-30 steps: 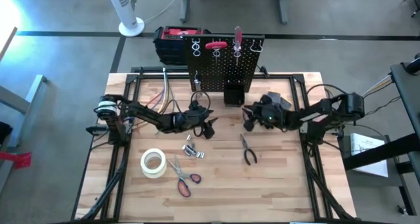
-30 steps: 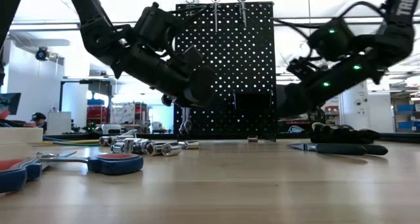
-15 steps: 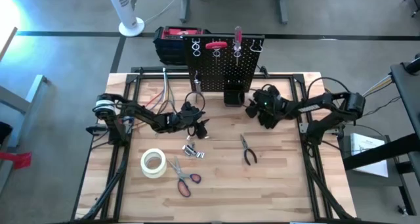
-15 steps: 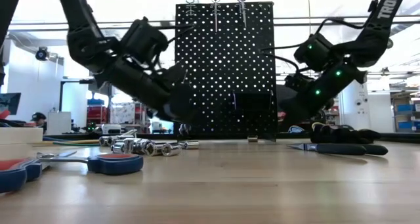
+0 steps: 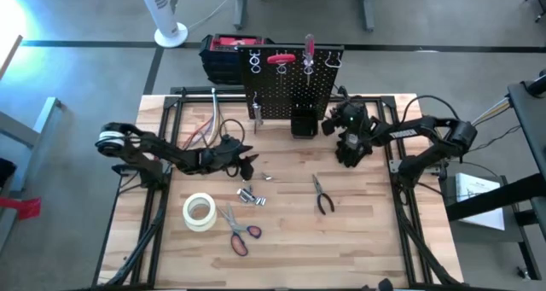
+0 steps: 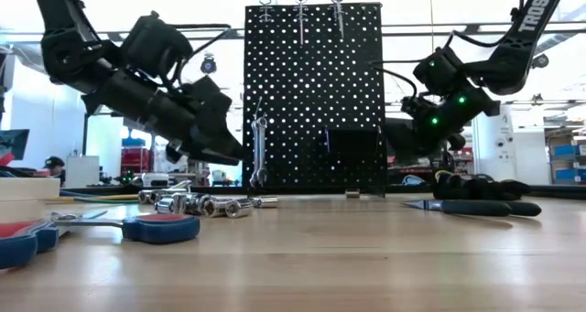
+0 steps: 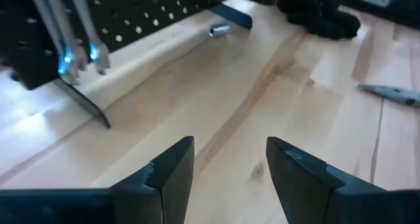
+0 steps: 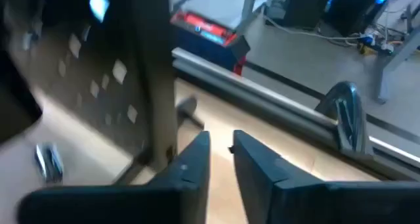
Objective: Hang tools onto peg board
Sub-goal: Adjust the peg board
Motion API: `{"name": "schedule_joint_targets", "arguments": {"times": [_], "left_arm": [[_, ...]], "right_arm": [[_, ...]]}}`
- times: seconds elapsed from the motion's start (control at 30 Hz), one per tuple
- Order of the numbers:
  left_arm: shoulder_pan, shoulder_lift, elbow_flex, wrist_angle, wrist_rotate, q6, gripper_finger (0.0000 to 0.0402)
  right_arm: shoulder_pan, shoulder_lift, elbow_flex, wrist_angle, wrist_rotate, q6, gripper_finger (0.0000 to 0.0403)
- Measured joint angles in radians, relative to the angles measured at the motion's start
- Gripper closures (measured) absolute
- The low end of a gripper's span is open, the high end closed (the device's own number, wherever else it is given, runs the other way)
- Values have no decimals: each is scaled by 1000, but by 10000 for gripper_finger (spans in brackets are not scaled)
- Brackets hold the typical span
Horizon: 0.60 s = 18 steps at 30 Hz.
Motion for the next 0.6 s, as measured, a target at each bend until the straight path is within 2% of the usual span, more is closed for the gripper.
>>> {"name": "schedule_joint_targets", "arguments": {"times": [0.1,0.17,0.27,0.6], "left_arm": [[0,-26,-15,-1,-12,-26,219],[-2,-34,-16,0,-12,-36,219],[-5,-35,-16,2,-12,-37,219],[-27,-35,-16,3,-12,-52,219]], "right_arm": [[-12,0,14,29,-8,39,391],[-13,0,35,29,-51,44,399],[-9,1,63,19,-123,66,400],[-5,1,131,-42,-163,93,402]]}}
